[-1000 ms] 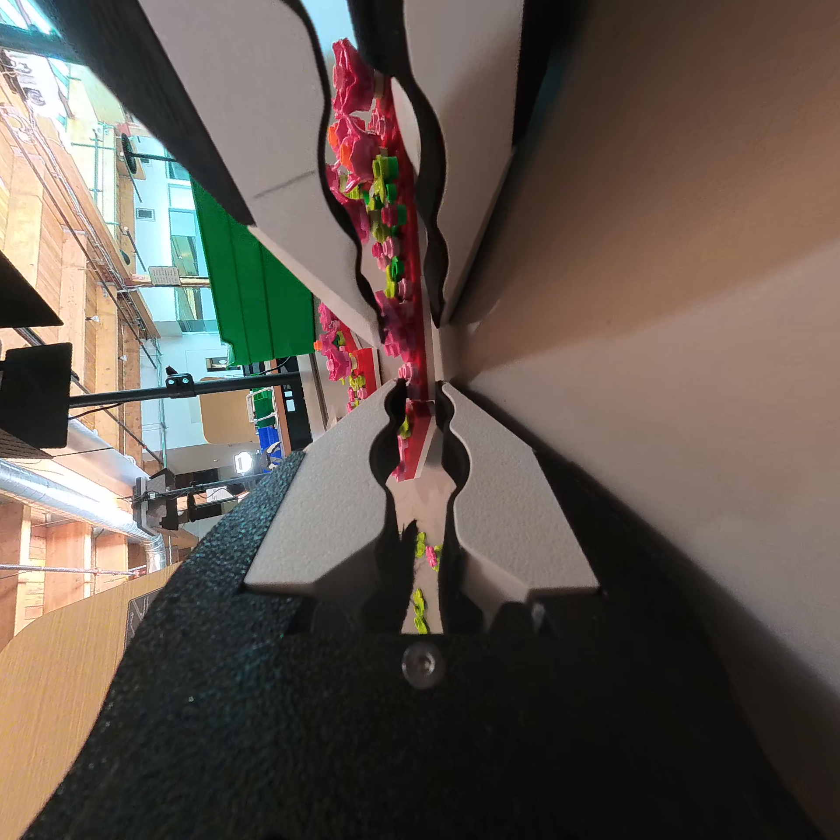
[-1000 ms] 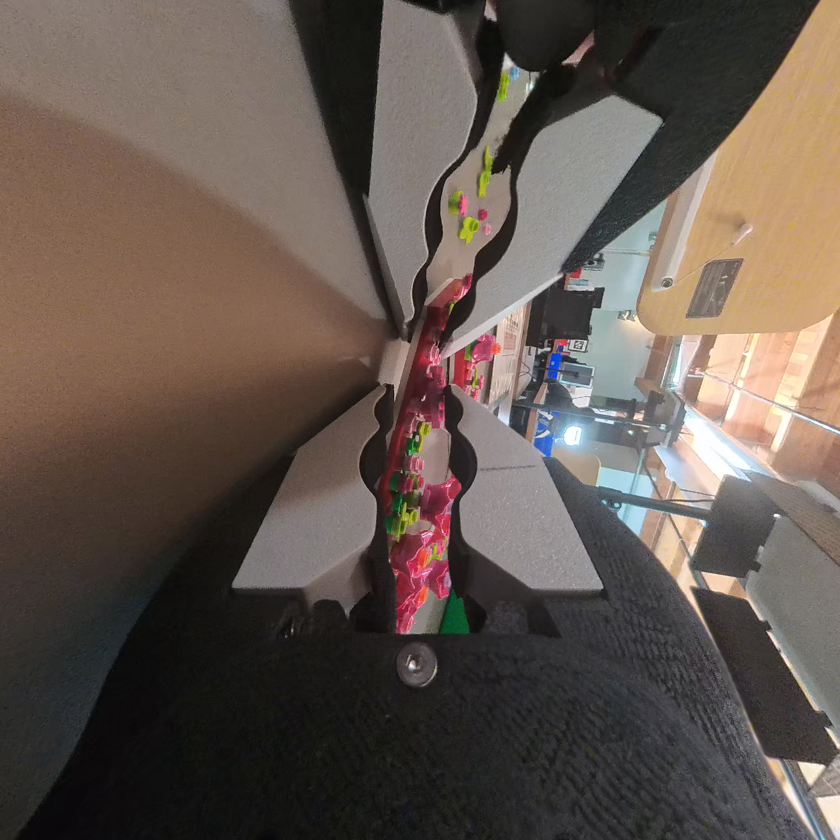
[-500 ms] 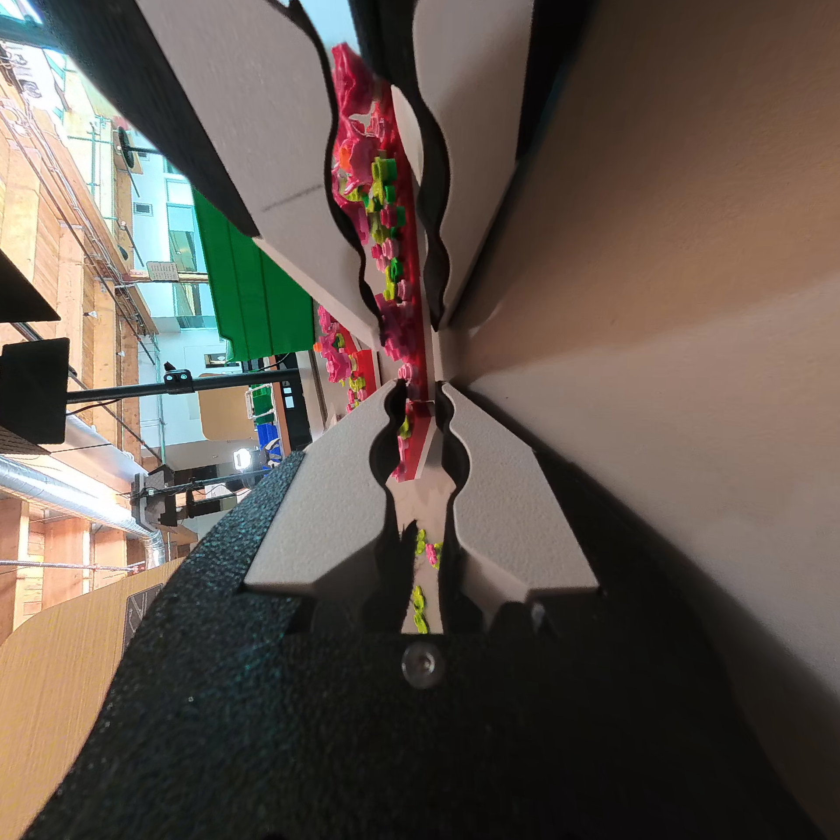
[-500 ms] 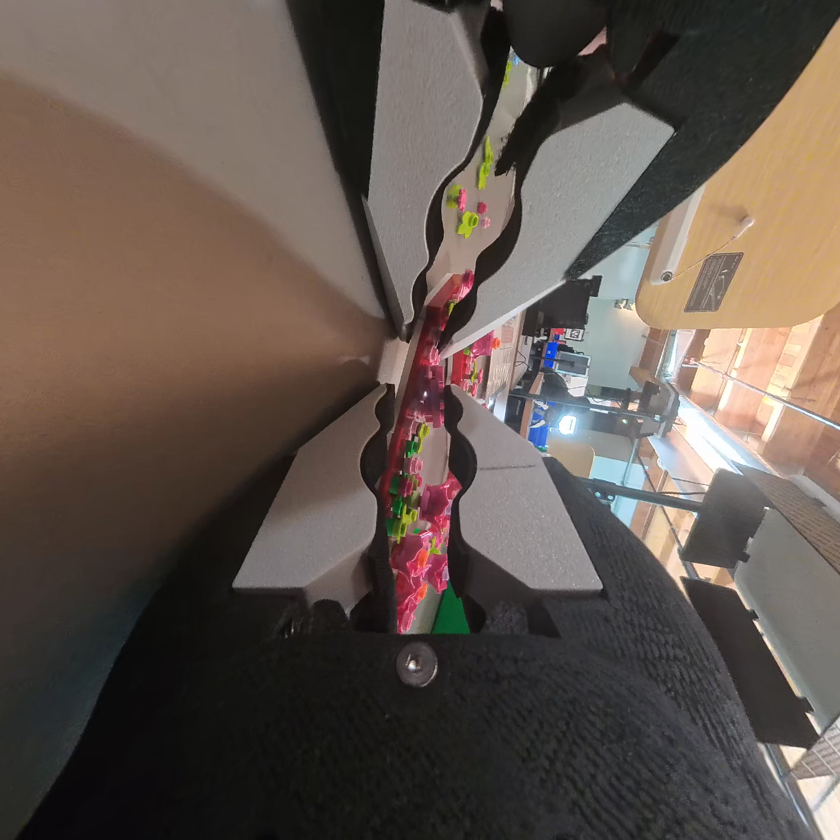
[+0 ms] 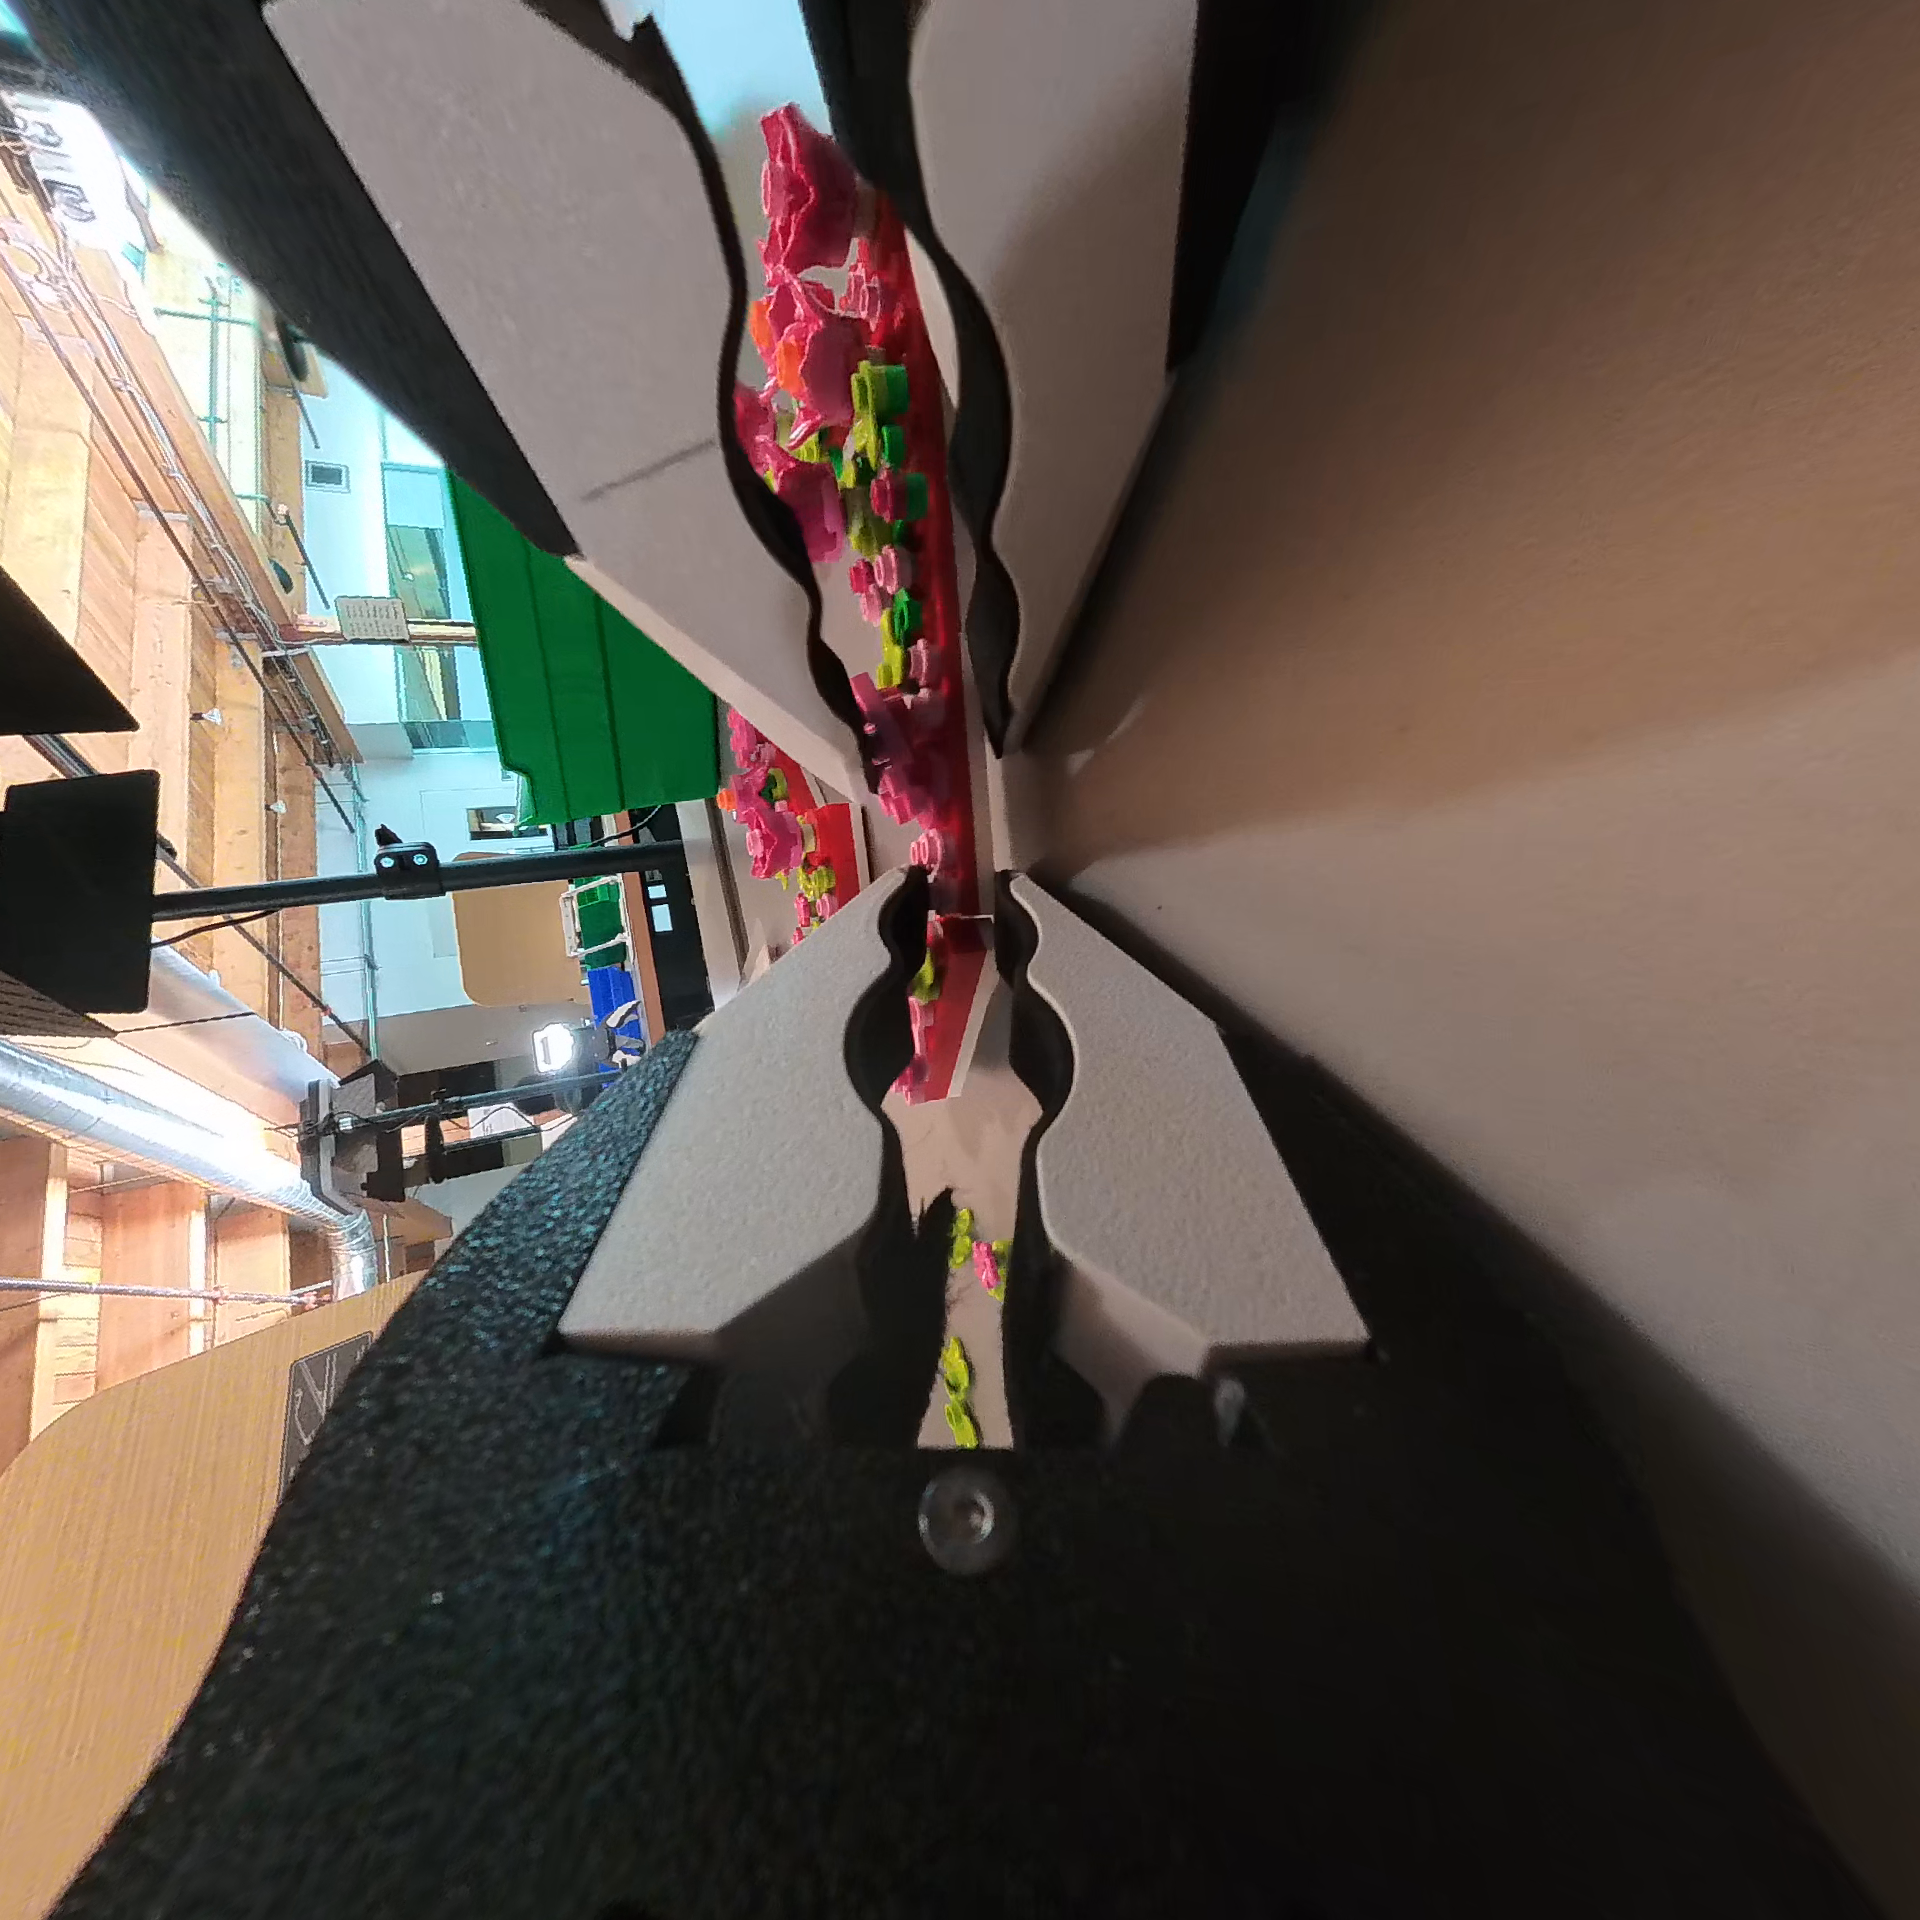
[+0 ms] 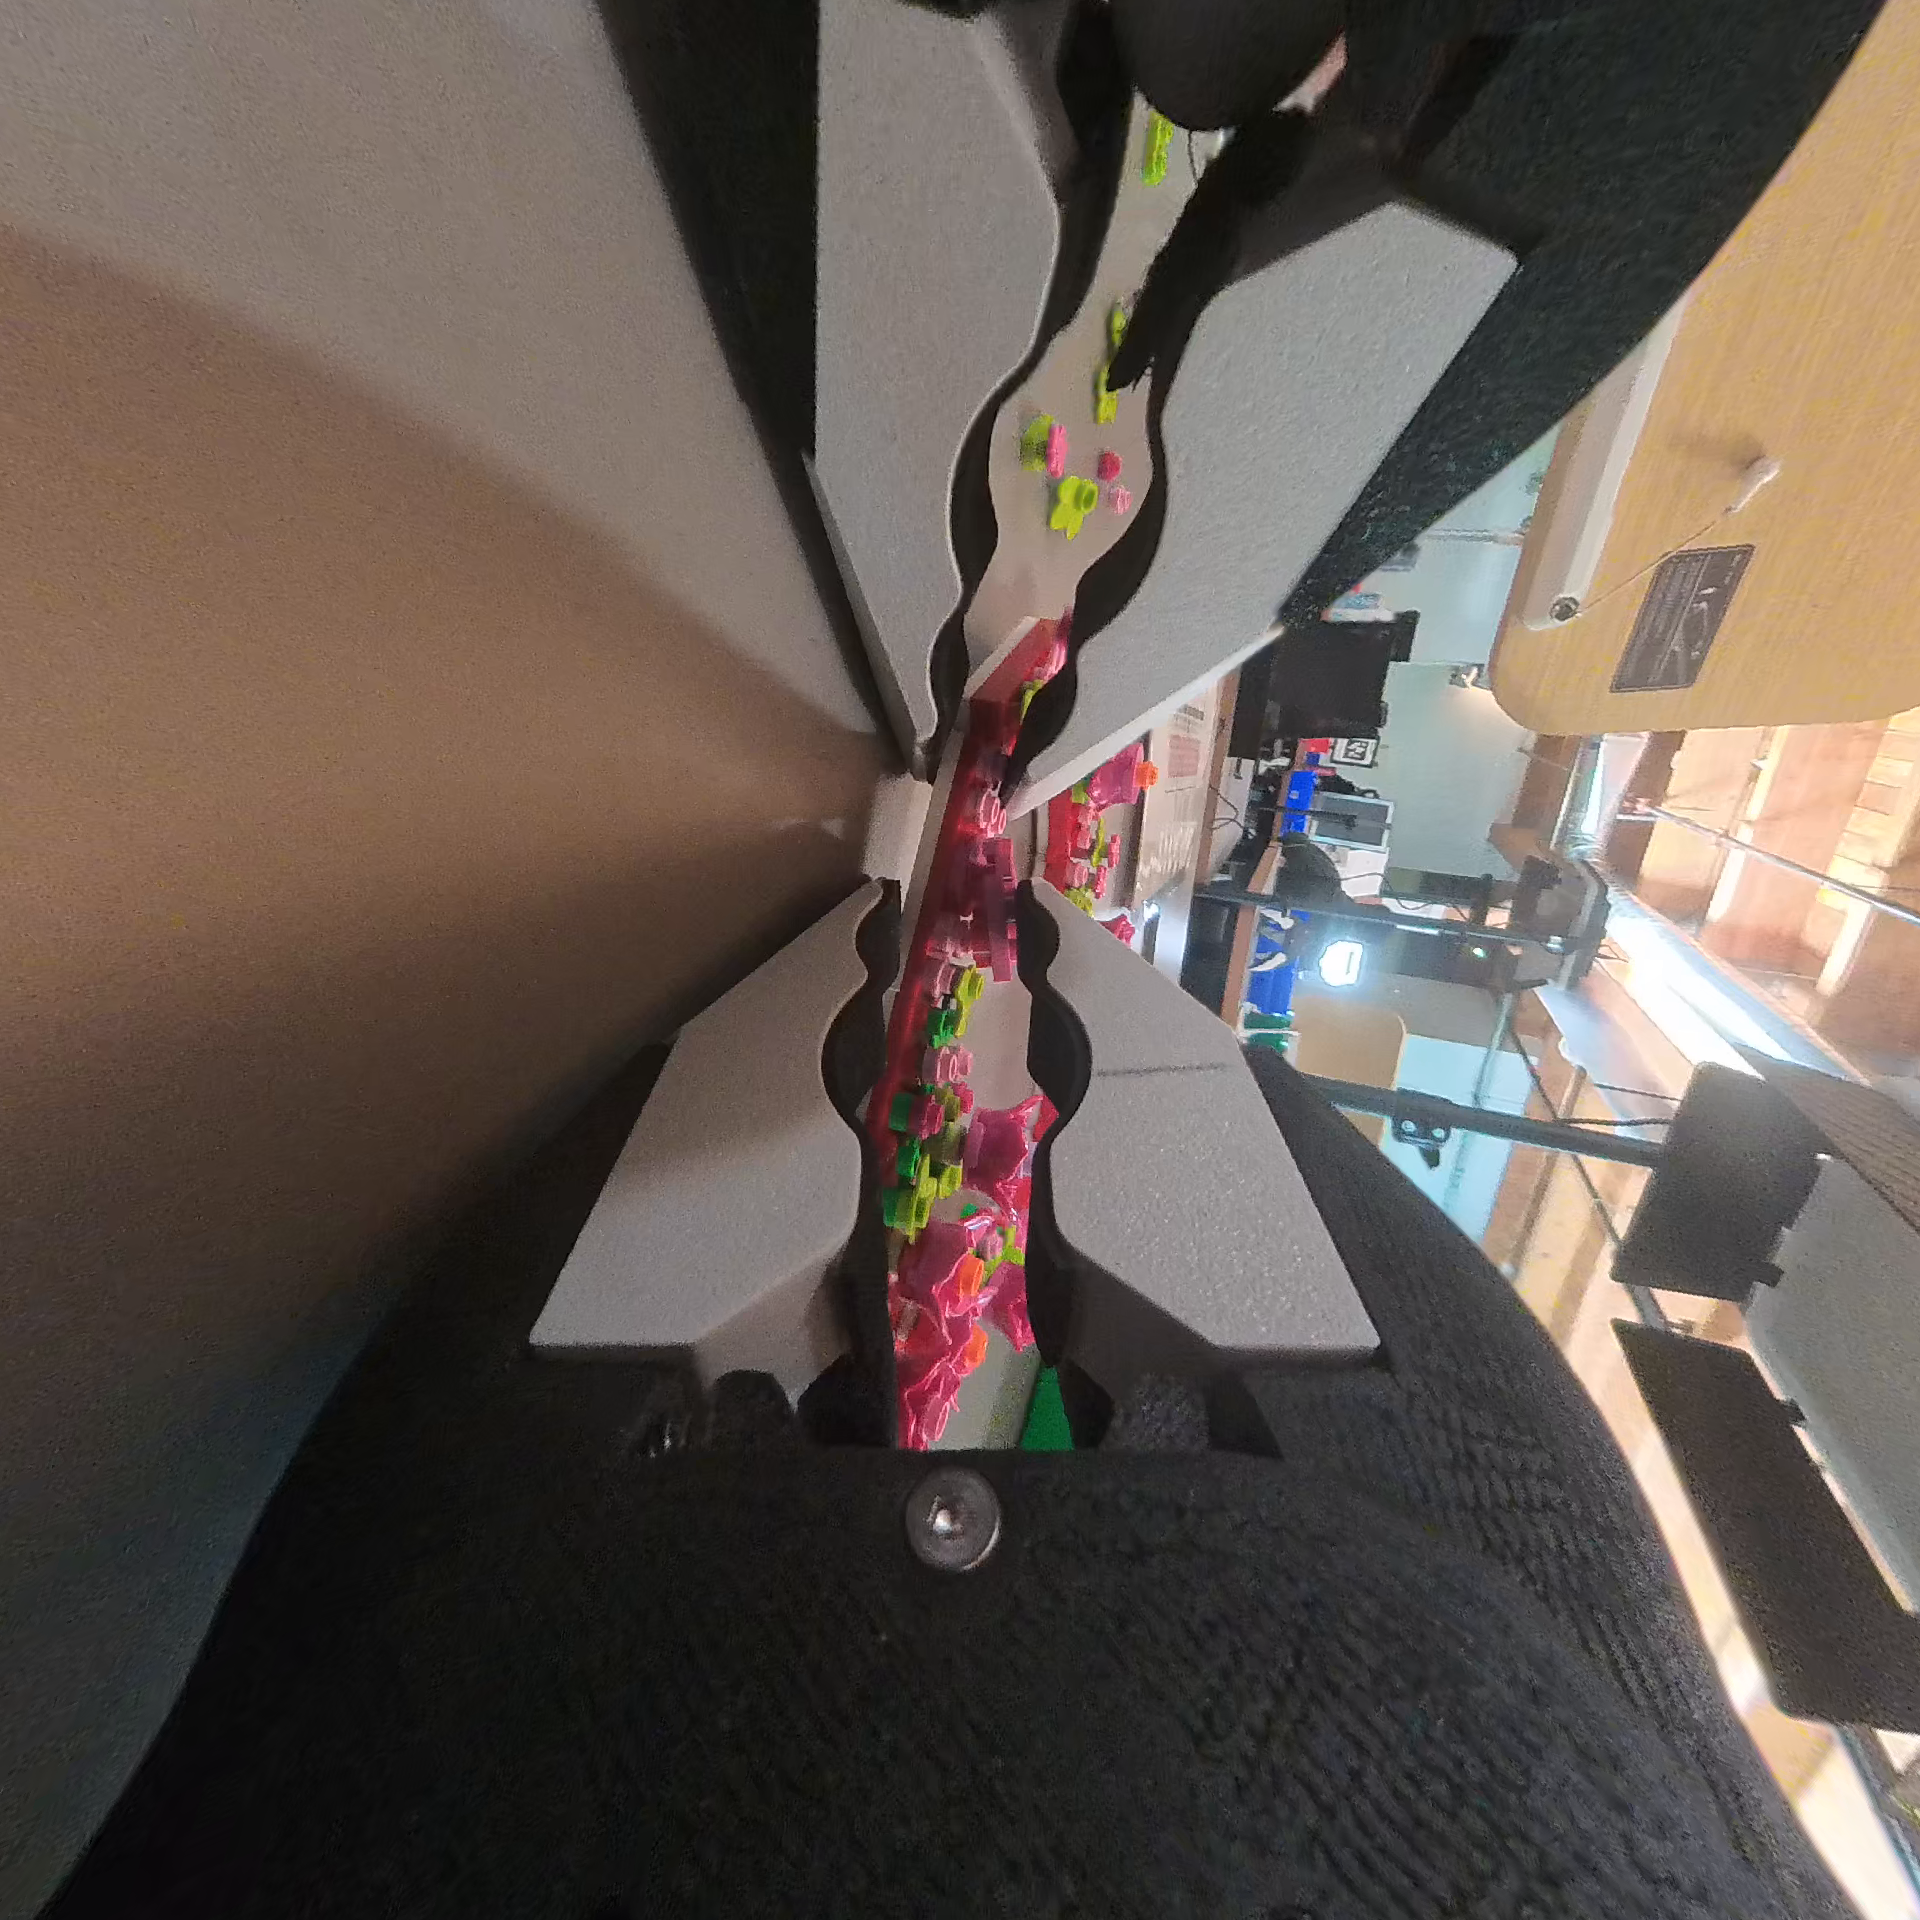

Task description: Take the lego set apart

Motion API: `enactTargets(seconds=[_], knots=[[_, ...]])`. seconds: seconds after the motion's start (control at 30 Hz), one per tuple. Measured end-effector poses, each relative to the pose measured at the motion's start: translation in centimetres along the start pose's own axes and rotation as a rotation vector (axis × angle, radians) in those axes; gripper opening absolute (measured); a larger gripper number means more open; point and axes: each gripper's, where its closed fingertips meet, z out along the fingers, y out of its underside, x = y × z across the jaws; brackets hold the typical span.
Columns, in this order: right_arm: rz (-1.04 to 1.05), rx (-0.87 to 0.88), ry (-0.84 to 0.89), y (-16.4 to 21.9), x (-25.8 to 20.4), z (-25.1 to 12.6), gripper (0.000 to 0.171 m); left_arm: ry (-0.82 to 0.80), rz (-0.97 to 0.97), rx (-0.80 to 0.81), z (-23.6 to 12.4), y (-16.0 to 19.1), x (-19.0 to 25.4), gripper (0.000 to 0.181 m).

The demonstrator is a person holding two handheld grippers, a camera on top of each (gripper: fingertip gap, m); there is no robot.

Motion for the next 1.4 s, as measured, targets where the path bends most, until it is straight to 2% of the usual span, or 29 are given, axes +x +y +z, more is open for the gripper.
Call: enactTargets(seconds=[0.43,0.57,0.7,0.8,0.93,1.07,1.4], knots=[[0.232,0.124,-0.117,-0.6,0.1,-1.1,0.037,0.002,-0.002,0.006,0.0,-0.1,0.0,0.009],[0.508,0.217,-0.269,-1.4,0.2,-2.0,0.053,0.002,0.0,0.006,0.0,-0.1,0.0,0.009],[0.829,0.207,-0.479,-1.3,0.5,-1.9,0.054,0.001,0.002,0.007,0.0,-0.1,0.0,0.009],[0.949,0.193,-0.594,-1.3,1.0,-1.7,0.049,0.0,0.007,0.006,0.0,-0.1,0.0,0.009],[0.968,0.109,-0.712,-0.5,0.7,-1.2,0.05,-0.002,0.011,0.006,0.0,-0.2,0.0,0.009],[1.004,0.102,-0.8,-0.7,0.7,-0.9,0.049,-0.003,0.015,0.005,0.0,-0.2,0.0,0.009],[0.959,0.053,-0.842,-0.5,0.2,-0.3,0.028,-0.004,0.019,0.006,0.1,-0.2,0.0,0.009]])
